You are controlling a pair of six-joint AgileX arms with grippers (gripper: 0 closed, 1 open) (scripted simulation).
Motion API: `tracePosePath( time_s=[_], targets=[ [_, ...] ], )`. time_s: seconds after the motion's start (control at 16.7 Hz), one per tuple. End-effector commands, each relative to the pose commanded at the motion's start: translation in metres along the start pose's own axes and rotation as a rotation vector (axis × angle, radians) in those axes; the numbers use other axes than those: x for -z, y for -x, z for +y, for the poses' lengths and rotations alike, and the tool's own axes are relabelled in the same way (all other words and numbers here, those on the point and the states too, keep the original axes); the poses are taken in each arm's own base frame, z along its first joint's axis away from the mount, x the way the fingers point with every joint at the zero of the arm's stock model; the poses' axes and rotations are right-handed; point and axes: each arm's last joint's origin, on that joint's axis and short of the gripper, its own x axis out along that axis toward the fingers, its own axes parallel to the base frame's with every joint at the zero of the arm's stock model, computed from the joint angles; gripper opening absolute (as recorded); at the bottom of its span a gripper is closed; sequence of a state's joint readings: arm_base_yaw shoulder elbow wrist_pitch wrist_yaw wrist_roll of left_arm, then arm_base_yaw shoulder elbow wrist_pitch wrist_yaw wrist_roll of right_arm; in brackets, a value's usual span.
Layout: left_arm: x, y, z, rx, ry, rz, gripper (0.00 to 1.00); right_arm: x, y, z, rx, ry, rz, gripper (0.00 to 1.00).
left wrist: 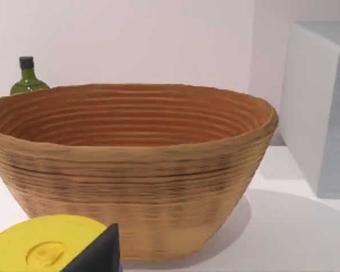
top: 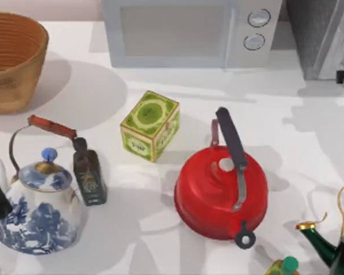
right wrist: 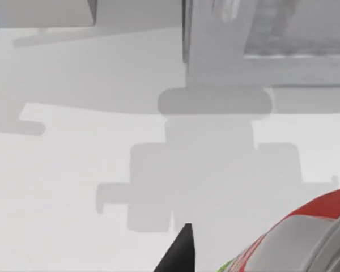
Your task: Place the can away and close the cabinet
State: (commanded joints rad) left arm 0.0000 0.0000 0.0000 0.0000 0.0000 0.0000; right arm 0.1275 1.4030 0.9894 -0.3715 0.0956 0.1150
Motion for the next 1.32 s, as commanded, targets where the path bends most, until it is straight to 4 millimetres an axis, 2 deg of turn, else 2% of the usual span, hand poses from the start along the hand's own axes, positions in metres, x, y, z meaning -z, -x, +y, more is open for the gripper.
tracePosePath(
  time_s=[0.12, 0.3, 0.54, 0.66, 0.84, 1.02, 1.14, 1.32],
  targets=[
    [0.000, 0.000, 0.000, 0.000, 0.000, 0.000, 1.00, 0.013, 0.016, -0.006, -0.005, -0.011, -0.034, 0.00],
    [0.000, 0.000, 0.000, 0.000, 0.000, 0.000, 1.00, 0.041, 0.049, -0.017, -0.015, -0.030, -0.146, 0.00],
    [0.000, 0.000, 0.000, 0.000, 0.000, 0.000, 1.00, 0.095, 0.095, -0.031, -0.025, -0.043, -0.403, 0.00],
    [0.000, 0.000, 0.000, 0.000, 0.000, 0.000, 1.00, 0.123, 0.106, -0.035, -0.026, -0.040, -0.541, 0.00],
    [0.000, 0.000, 0.000, 0.000, 0.000, 0.000, 1.00, 0.161, 0.101, -0.039, -0.018, -0.022, -0.684, 0.00],
    [0.000, 0.000, 0.000, 0.000, 0.000, 0.000, 1.00, 0.187, 0.084, -0.041, -0.010, 0.000, -0.754, 0.00],
    [0.000, 0.000, 0.000, 0.000, 0.000, 0.000, 1.00, 0.195, 0.077, -0.041, -0.008, 0.012, -0.776, 0.00],
    [0.000, 0.000, 0.000, 0.000, 0.000, 0.000, 1.00, 0.196, 0.075, -0.041, -0.008, 0.014, -0.780, 0.00]
  ],
)
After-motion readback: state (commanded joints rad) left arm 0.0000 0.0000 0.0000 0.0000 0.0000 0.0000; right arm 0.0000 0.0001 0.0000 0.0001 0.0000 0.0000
